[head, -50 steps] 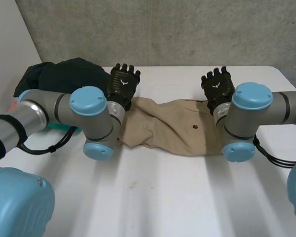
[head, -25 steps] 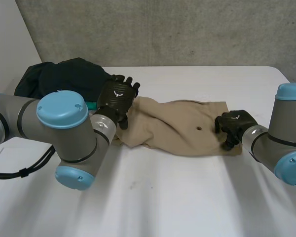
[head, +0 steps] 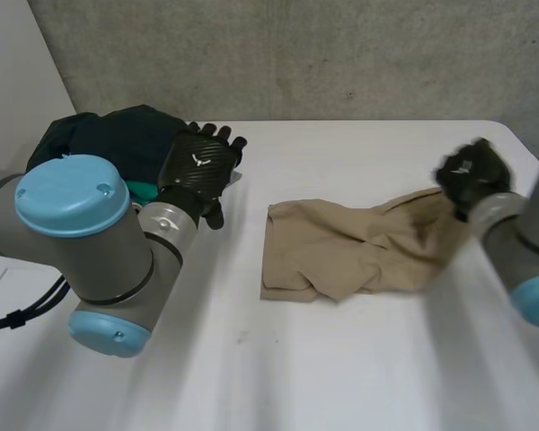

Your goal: Fold the laundry.

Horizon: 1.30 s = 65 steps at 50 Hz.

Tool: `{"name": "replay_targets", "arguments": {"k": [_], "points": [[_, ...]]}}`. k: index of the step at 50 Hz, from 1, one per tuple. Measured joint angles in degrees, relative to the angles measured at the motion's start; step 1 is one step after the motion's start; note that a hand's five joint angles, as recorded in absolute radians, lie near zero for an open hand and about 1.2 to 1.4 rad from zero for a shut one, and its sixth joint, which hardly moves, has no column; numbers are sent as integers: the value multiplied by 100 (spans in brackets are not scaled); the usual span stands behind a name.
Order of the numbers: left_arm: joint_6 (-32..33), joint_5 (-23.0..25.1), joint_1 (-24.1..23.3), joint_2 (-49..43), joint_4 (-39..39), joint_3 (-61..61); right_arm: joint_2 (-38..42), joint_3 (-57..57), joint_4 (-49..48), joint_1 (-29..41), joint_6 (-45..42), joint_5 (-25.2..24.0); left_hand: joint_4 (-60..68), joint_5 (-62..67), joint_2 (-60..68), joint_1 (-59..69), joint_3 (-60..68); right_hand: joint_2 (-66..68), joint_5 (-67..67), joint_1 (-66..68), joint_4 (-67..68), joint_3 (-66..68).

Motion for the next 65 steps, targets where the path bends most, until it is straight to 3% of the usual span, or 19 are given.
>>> {"name": "replay_targets", "arguments": {"k": [3, 7, 10, 13, 16, 17, 20, 21, 23, 28, 31, 34, 42, 51, 57, 65], "points": [[-1, -6, 0, 56, -2, -52, 48, -37, -205, 446, -60, -237, 0, -2, 0, 0, 0, 0, 0, 0, 3, 10], [-34, -16, -4, 177, -4, -162, 455, 54, -579, 1490, -486, -1209, 0, 0, 0, 0, 0, 0, 12, 0, 5, 10], [-119, -26, -8, 228, -2, -200, 765, 100, -654, 1911, -906, -1676, 0, 1, 0, 0, 0, -24, -18, -6, -29, -23], [-251, -35, -8, 269, -1, -213, 1035, 120, -672, 2215, -1363, -2006, 0, 0, 0, 0, 0, -1733, -1634, -1411, -1804, -1777], [-404, -45, 6, 323, 4, -199, 1134, 129, -669, 2332, -1471, -2165, 0, 0, 0, 0, 0, -4695, -4649, -4336, -4731, -4688], [-437, -48, 12, 339, 9, -188, 1122, 129, -669, 2330, -1414, -2180, 0, 0, 0, 0, 0, -4903, -4788, -4550, -4956, -4910], [-505, -51, 31, 377, 29, -142, 922, 142, -673, 2239, -777, -2233, 0, 0, 0, 0, 0, -5512, -5490, -5092, -5629, -5606], [-535, -52, 45, 396, 44, -90, 691, 155, -679, 2123, -59, -2259, 0, 1, 0, 0, 0, -5520, -5496, -5092, -5676, -5643], [-548, -55, 51, 404, 52, -33, 499, 162, -683, 2016, 572, -2269, 0, 1, 0, 0, 0, -5520, -5495, -5092, -5676, -5643], [-636, -54, -23, 332, 41, 468, -268, 112, -579, 1281, 3733, -2254, 0, 1, 0, 0, 0, -5520, -5495, -5092, -5676, -5643], [-768, -46, -183, 115, -45, 843, -498, 22, -303, 730, 4855, -2254, 0, 1, 0, 0, -1, -5520, -5495, -5092, -5676, -5643], [-924, -37, -419, -236, -248, 1263, -552, -163, 113, 288, 5296, -2273, 0, 1, 0, 0, 0, -5520, -5495, -5092, -5676, -5643], [-1229, -82, -930, -1390, -1275, 2411, 343, -1303, 1545, -78, 4935, -2388, 0, 1, 0, 0, 0, -5520, -5495, -5092, -5676, -5643], [-1515, -504, -949, -2212, -2204, 2882, 1694, -2327, 2557, -24, 4195, -2684, 0, 1, 0, 0, -1, -5520, -5495, -5092, -5676, -5643], [-1526, -627, -882, -2531, -2621, 2880, 2231, -2460, 2621, -9, 3556, -2339, 0, 1, 0, 0, -28, -5561, -5495, -5125, -5677, -5643], [-1506, -523, -835, -2610, -2778, 2912, 2265, -2358, 2552, 66, 2740, -1894, 0, 1, -54, -7, -65, -5764, -5494, -5409, -5676, -5703]]}}
